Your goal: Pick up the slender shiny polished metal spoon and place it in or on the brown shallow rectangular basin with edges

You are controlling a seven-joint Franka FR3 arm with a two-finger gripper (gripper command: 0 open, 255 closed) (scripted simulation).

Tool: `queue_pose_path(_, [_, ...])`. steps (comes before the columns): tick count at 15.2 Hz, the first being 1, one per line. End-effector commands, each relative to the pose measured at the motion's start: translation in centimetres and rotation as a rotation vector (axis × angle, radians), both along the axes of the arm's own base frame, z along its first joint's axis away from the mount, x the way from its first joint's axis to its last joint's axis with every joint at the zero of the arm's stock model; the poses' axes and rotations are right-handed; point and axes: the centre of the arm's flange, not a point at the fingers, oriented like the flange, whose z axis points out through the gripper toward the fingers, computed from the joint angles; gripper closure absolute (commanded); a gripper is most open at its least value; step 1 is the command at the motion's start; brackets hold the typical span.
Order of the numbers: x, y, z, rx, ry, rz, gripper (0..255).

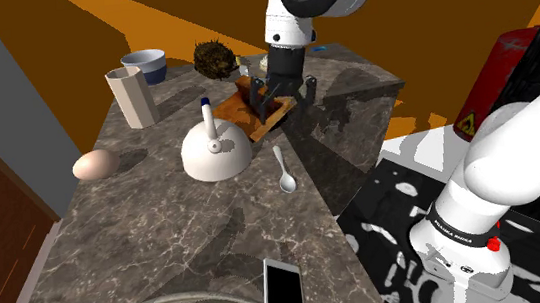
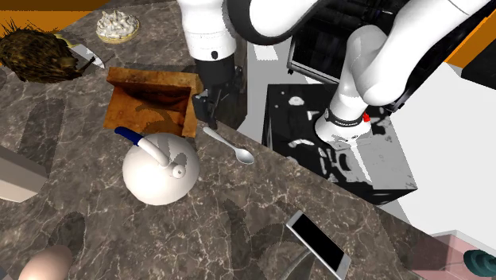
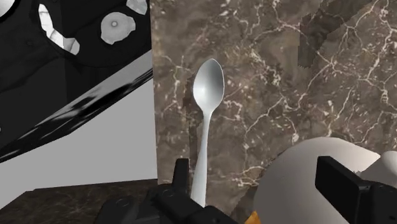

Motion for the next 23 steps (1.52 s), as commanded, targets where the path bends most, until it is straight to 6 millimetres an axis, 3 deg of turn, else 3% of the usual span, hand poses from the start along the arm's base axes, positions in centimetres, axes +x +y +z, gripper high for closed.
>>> queue_pose_path(1, [0.5, -0.5, -2.3, -0.001, 0.006, -0.021, 0])
queue_pose_path(8, [2.0, -2.4, -11.0, -0.006, 0.033, -0.096, 0])
queue_pose_path(16, [1.8, -1.6, -14.9, -0.006, 0.033, -0.096, 0])
queue_pose_path(23, [1.8, -1.6, -14.9, -0.006, 0.033, -0.096, 0])
